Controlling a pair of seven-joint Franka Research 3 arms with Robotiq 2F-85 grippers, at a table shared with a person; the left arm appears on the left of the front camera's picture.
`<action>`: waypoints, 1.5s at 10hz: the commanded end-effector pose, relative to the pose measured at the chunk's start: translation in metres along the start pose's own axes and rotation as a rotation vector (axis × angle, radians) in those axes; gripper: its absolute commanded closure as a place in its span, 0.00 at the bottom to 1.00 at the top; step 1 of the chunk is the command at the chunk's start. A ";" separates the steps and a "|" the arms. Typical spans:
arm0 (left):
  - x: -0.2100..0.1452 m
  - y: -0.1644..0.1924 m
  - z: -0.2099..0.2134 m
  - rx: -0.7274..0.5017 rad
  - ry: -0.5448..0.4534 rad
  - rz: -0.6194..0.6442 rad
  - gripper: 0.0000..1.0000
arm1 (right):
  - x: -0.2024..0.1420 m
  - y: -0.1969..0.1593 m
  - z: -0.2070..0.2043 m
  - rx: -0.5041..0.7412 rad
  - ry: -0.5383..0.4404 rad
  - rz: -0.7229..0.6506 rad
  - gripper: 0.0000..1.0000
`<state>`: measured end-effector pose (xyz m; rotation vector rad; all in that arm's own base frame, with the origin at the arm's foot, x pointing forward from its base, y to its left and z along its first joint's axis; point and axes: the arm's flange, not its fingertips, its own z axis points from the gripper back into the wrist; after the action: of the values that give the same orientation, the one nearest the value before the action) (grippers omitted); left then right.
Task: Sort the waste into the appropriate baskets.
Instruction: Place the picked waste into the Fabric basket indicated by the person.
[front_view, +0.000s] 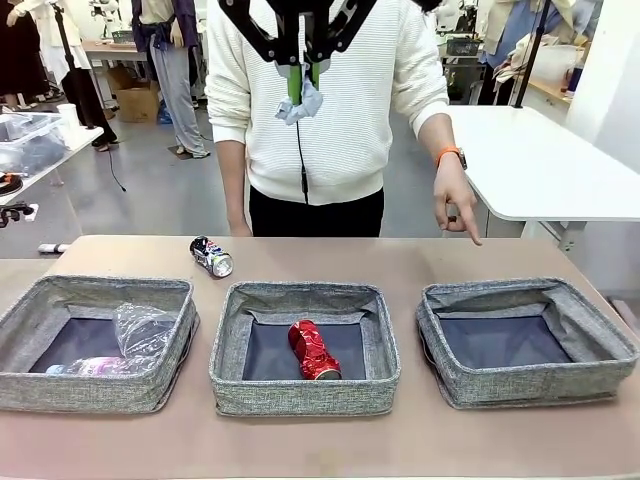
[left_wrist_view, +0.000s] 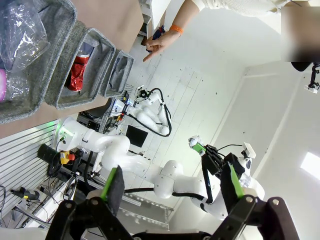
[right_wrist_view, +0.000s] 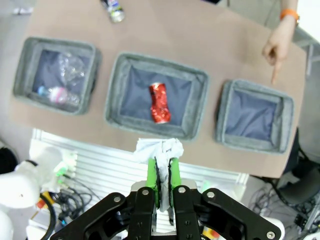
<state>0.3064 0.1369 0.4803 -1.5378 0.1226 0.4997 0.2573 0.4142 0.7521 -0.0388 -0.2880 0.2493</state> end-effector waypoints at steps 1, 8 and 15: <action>-0.002 0.000 0.001 0.002 -0.003 -0.005 0.00 | -0.002 -0.002 0.001 -0.005 -0.004 0.001 0.89; -0.002 0.000 0.001 0.002 -0.003 -0.005 0.00 | -0.063 -0.172 -0.085 0.088 0.085 0.015 0.89; -0.002 0.000 0.001 0.002 -0.003 -0.005 0.00 | -0.109 -0.358 -0.285 0.133 0.164 -0.602 0.89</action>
<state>0.3063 0.1373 0.4802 -1.5382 0.1220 0.5005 0.3072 0.0253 0.4829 0.1283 -0.1123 -0.2728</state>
